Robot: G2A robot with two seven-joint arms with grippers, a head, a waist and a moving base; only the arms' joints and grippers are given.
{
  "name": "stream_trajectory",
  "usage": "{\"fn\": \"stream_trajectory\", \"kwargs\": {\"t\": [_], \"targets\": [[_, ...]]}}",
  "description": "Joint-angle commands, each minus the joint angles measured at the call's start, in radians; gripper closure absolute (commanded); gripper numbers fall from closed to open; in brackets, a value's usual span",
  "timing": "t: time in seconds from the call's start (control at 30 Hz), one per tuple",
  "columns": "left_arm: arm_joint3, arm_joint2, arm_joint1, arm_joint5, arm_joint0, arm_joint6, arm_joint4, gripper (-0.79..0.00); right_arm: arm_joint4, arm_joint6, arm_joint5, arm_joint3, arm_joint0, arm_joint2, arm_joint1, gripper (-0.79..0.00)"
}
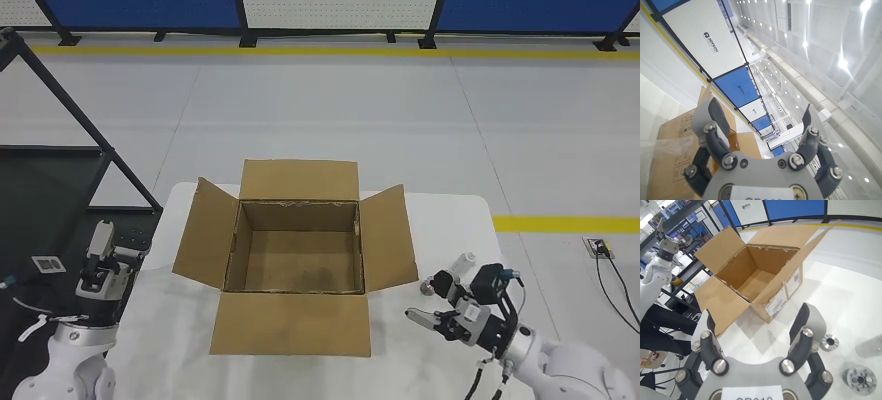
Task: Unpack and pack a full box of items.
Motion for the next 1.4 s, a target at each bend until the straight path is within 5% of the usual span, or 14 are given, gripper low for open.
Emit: {"fn": "stream_trajectory", "kwargs": {"t": [0.0, 0.3, 0.53, 0.83, 1.37], "targets": [[0.000, 0.002, 0.000, 0.000, 0.000, 0.000, 0.001, -0.785, 0.000, 0.000, 0.001, 0.000, 0.000, 0.001, 0.000, -0.785], [-0.013, 0.033, -0.001, 0.003, -0.006, -0.004, 0.025, -0.785, 0.000, 0.000, 0.001, 0.000, 0.000, 0.001, 0.000, -0.785], [-0.016, 0.020, -0.001, 0.000, 0.002, 0.005, 0.026, -0.785, -0.213, 0.085, -0.058, 0.047, 0.055, -0.047, 0.020, -0.785], [-0.025, 0.023, -0.001, 0.004, 0.007, 0.003, 0.024, -0.785, -0.398, -0.009, -0.064, 0.180, 0.126, -0.110, 0.032, -0.785], [-0.031, 0.020, -0.001, 0.009, 0.011, 0.005, 0.029, -0.785, -0.559, -0.070, 0.174, 0.370, 0.247, -0.229, 0.030, -0.785]]}}
